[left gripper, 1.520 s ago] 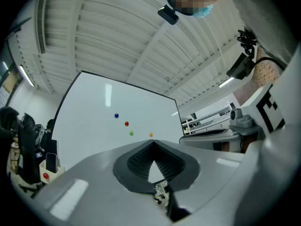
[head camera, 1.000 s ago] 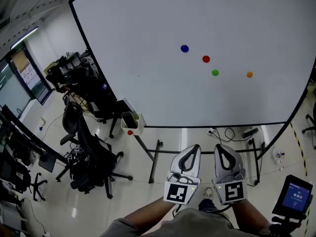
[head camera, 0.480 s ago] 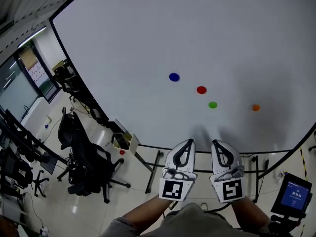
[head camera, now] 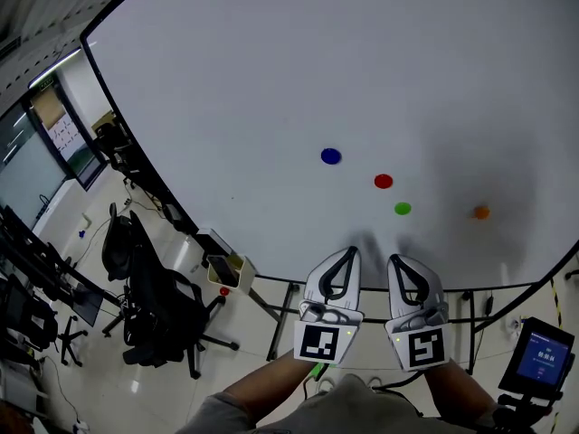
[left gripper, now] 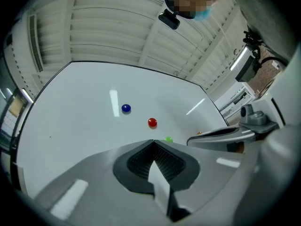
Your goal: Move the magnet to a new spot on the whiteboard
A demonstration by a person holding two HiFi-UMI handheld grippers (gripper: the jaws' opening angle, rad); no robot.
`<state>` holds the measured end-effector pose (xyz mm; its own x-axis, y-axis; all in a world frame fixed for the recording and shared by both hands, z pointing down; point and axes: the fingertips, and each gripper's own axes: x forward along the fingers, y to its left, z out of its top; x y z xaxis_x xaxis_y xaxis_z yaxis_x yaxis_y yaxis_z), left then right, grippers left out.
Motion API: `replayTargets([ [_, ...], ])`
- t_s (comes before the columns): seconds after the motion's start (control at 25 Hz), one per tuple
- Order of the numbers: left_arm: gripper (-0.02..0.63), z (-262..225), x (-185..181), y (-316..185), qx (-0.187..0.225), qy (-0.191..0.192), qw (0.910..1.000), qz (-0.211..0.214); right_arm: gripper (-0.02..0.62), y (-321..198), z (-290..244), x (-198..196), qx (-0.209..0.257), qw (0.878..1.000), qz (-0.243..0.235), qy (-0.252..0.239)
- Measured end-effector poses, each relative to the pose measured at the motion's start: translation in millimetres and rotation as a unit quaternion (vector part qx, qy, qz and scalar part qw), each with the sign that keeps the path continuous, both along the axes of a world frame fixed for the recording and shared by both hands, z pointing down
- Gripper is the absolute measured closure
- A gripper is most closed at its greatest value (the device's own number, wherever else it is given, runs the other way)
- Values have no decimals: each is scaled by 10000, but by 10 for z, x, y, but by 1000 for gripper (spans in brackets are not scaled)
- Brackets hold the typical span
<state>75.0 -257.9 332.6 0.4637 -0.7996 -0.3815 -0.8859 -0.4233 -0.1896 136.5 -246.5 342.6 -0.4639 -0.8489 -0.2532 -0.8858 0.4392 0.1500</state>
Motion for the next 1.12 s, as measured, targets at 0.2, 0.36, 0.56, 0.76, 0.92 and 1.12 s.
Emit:
replayTargets([
  [0.2, 604, -343, -139, -270, 294, -111, 9992, -262, 592, -142, -128, -124, 158, 9998, -39, 74],
  [0.36, 591, -679, -202, -466, 634, -144, 9970, -420, 591, -270, -261, -226, 316, 9994, -102, 79],
  [0.56, 577, -1112, -249, -478, 1092, -107, 9912, -743, 591, -246, -445, -282, 525, 9985, -146, 67],
  [0.76, 468, -1198, -218, -608, 1128, -188, 9903, -794, 591, -306, -469, -249, 534, 9985, -128, 8],
  [0.92, 468, -1209, -238, -735, 1081, -315, 9883, -1031, 592, -361, -481, -191, 542, 9985, -118, 1],
  [1.12, 483, -1216, -277, -679, 1169, -372, 9869, -1050, 592, -270, -467, -233, 586, 9981, -164, -8],
])
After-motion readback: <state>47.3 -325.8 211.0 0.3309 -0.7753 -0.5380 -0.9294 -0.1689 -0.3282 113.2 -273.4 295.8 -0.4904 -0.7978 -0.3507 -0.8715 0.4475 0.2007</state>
